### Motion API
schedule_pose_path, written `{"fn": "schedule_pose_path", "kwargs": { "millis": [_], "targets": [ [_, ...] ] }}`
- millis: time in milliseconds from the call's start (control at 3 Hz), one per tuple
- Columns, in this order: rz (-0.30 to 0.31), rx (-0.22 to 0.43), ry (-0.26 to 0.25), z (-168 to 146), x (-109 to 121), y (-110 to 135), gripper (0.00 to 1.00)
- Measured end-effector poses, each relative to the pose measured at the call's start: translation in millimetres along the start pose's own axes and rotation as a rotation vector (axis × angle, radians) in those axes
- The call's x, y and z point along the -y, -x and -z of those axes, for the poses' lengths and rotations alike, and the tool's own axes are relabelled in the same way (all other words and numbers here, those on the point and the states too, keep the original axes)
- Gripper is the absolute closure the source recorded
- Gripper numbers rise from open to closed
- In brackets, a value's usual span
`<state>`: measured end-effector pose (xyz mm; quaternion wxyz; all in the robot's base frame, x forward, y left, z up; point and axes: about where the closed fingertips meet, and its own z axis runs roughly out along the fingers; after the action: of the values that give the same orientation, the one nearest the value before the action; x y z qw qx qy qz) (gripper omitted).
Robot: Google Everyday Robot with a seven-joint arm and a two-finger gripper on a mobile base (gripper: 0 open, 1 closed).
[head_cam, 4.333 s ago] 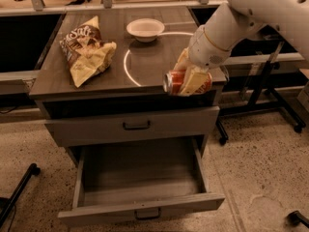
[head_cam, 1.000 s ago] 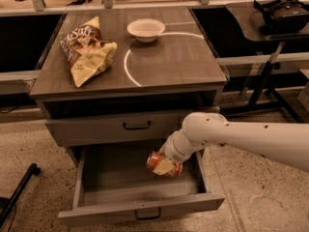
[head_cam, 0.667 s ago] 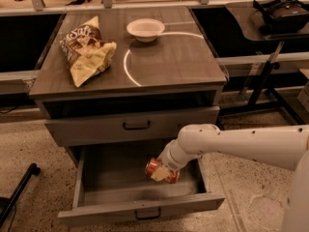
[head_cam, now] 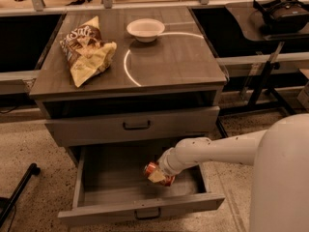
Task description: Place coke can into middle drawer
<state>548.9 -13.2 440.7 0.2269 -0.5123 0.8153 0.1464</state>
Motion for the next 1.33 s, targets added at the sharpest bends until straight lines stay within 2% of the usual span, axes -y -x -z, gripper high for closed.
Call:
{"fn": "schedule_pose_path", "kwargs": {
  "millis": [333, 1000, 1333],
  "targets": [
    [-0.025, 0.015, -0.001, -22.0, 10.8, -6.0, 0.44],
    [-0.050, 0.016, 0.012, -45.0, 21.6, -16.9, 0.00],
    [-0.075, 0.009, -0.009, -35.3, 26.7, -30.5, 0.00]
  ]
}}
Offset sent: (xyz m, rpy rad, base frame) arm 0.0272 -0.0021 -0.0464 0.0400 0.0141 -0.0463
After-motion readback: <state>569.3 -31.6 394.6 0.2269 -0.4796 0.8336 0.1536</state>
